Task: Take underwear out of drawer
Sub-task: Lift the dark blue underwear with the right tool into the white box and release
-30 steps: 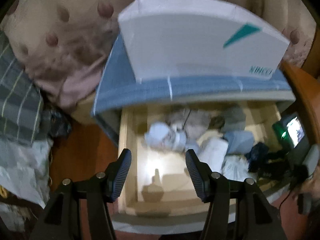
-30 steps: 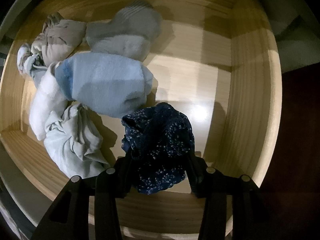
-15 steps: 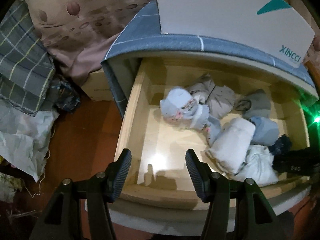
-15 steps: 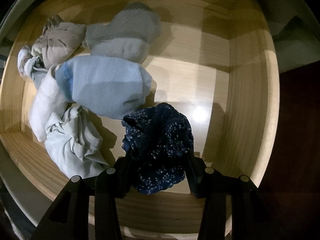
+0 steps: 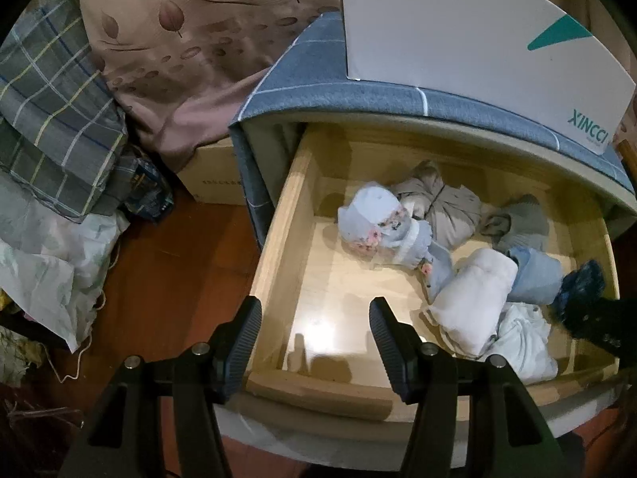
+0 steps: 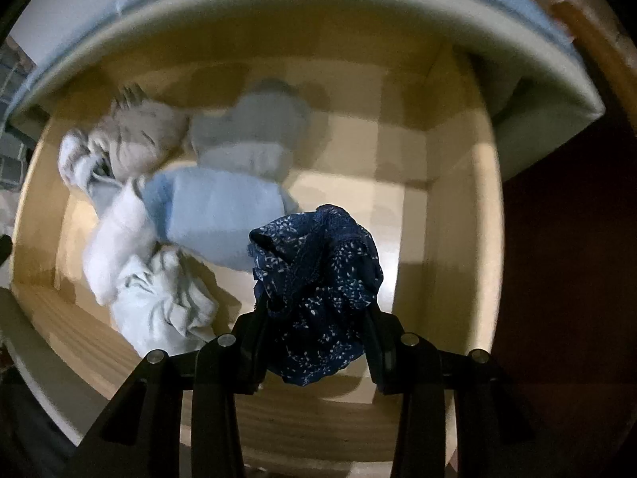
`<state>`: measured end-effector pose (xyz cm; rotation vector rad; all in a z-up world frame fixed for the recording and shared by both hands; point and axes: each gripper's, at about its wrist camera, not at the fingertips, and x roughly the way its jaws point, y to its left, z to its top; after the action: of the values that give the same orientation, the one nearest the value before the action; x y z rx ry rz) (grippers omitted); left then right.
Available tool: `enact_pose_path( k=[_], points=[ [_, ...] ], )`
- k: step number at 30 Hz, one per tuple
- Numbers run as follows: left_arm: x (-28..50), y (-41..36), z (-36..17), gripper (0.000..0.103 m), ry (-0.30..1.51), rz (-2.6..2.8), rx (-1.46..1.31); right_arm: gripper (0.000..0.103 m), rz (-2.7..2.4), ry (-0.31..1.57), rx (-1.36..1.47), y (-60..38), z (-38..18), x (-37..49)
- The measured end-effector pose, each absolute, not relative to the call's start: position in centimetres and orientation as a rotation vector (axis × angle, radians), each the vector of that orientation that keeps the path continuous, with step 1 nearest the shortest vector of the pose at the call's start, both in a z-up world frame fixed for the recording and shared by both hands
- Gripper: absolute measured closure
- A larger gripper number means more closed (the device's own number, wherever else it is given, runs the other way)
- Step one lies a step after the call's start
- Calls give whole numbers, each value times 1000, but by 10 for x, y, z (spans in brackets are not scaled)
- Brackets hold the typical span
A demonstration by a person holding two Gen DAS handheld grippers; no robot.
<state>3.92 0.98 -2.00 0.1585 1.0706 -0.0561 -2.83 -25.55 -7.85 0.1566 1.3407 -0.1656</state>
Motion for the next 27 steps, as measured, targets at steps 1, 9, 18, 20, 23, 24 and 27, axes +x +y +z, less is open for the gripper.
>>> enact_pose_path(
  k=[1,9,18,20,23,24,27],
  points=[
    [39,10,-19,45,1068,-58,161,66,-172,1315,148,-255,-73,-30],
    [39,10,-17,45,1057,-61,164,66,-214,1103,156,-259,-7,-39],
    [40,11,-17,45,1060,-57,154,66,-206,957,160,-268,66,-37],
    [39,12,-17,45,1057,-56,155,66,-206,925,166,-267,82,-32],
    [39,13,-17,45,1054,-54,154,66,-202,881,165,-266,103,-26],
    [39,13,-17,45,1055,-57,152,66,-202,870,161,-266,110,-23],
    [38,13,-17,45,1053,-56,150,66,-198,839,148,-262,129,-12]
  ],
)
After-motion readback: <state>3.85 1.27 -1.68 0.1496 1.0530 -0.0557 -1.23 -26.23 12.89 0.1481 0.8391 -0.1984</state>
